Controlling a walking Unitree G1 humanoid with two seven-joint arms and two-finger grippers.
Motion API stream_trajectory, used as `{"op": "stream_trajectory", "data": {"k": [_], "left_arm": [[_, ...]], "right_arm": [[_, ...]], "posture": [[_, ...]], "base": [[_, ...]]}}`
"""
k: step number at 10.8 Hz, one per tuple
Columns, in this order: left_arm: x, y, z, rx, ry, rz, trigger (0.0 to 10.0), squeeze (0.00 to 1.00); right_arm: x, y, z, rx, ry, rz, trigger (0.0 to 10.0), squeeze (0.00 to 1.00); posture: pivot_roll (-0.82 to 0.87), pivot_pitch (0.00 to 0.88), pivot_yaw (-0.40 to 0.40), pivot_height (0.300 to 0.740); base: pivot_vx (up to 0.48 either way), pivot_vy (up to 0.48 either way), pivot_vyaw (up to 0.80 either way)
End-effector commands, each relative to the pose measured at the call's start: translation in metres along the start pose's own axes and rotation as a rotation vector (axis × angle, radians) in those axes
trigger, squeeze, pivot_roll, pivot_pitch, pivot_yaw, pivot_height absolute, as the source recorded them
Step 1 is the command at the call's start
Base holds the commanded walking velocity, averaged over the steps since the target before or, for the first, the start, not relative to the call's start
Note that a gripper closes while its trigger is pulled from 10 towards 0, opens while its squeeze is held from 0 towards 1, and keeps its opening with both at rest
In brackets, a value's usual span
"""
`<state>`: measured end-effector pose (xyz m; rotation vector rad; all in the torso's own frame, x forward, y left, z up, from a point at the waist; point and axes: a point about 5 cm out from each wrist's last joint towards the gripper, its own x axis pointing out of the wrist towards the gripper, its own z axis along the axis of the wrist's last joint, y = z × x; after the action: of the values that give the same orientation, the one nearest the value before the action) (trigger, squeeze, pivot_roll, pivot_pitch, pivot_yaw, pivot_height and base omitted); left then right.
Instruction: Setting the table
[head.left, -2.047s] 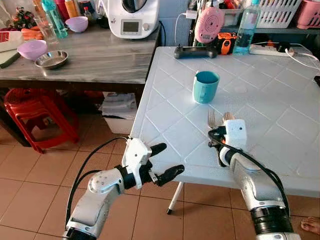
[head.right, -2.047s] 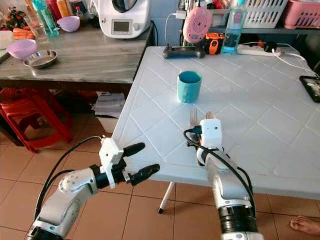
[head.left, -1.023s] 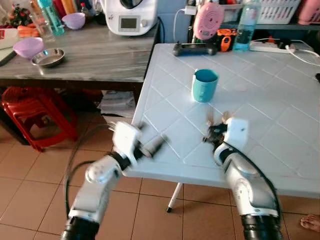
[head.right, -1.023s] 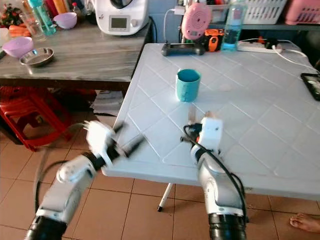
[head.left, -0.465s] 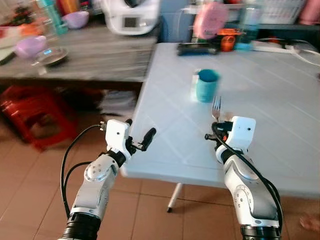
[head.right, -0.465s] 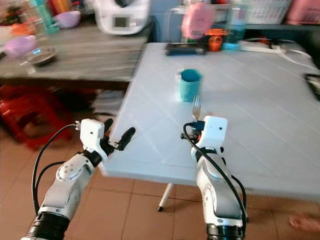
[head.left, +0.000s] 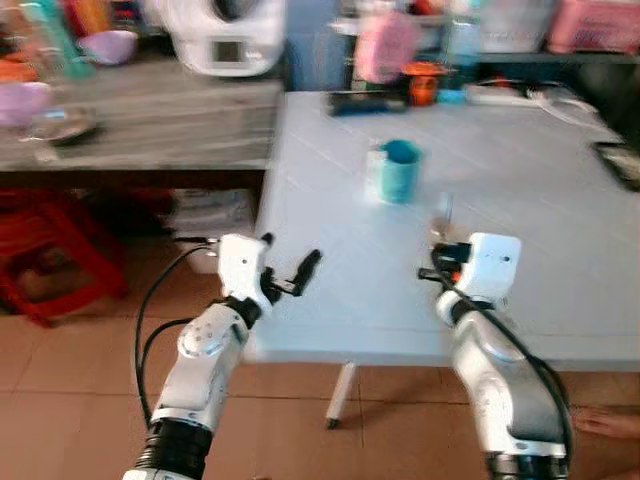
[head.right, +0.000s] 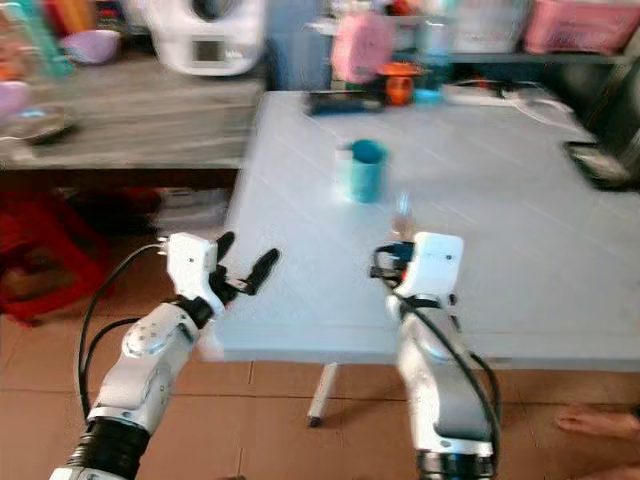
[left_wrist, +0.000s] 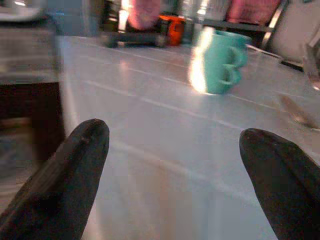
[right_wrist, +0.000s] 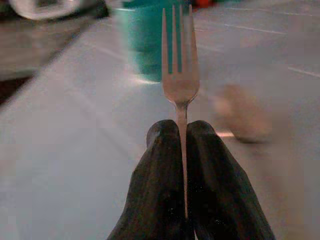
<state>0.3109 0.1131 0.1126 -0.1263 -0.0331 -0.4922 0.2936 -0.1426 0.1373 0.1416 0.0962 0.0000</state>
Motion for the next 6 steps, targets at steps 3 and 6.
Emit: {"op": "stream_trajectory", "data": {"k": [3,6], "left_arm": [[0.0005,0.0011,0.0006,-0.008,-0.01,0.013,10.0,0.0],[0.0022,0.0031,0.0036,-0.007,-0.022,0.025,10.0,0.0]], "right_arm": [[-0.0037,-0.0027,0.0109,-0.013,-0.068,-0.015,10.0,0.0],[-0.0037,-0.002,0.0122,-0.024,-0.084,-0.013,10.0,0.0]], "posture": [[0.0,0.057,0.041,0.74],[0.0,0.053,0.044,0.74]], "base": [[0.0,0.36,0.0],[0.0,0.365,0.0]]}}
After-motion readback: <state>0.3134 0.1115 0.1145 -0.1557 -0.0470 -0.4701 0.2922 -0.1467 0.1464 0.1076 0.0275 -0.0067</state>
